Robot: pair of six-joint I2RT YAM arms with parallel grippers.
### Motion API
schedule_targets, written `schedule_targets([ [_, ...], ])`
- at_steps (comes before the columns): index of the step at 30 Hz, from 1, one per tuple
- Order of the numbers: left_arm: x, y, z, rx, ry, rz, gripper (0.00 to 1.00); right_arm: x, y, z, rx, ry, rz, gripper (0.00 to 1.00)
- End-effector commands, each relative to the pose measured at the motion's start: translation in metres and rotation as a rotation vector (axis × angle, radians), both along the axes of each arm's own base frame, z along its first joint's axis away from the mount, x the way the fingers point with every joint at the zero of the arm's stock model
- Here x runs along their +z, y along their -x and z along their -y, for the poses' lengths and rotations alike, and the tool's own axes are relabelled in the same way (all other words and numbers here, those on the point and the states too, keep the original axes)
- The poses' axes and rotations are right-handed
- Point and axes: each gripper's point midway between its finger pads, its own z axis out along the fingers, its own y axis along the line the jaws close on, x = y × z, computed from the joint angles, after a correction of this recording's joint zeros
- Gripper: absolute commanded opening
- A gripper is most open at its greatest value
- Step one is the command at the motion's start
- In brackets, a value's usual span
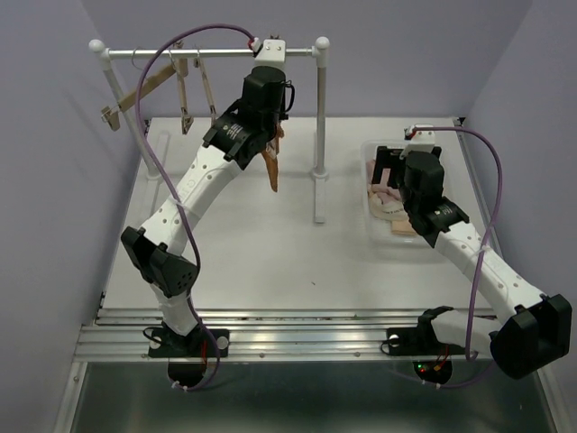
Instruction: Remove the underwear clipped to the hanger
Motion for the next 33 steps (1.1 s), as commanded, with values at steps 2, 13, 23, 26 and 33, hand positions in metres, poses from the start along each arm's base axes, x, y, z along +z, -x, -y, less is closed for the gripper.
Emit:
schedule_targets([
  [2,0.028,0.026,-0.015,0.013,0.070,0.069,0.00,0.013,-0.002,-0.016,0.108,0.011,0.063,1.00],
  [13,-0.068,0.086,-0.016,-0.165,0.014,-0.078,0.00,-0.013,0.028,-0.089,0.665,0.161,0.032,1.00],
  [23,-0.121,0.200,0.005,-0.643,-0.033,-0.112,0.00,-0.036,0.080,-0.129,1.180,0.361,-0.028,1.00],
  [26,-0.126,0.217,0.007,-0.715,-0.033,-0.127,0.00,-0.035,0.091,-0.132,1.280,0.411,-0.044,1.00],
  [33,-0.146,0.235,0.011,-0.827,-0.115,-0.202,0.00,-0.009,0.092,-0.137,1.461,0.586,-0.002,1.00],
])
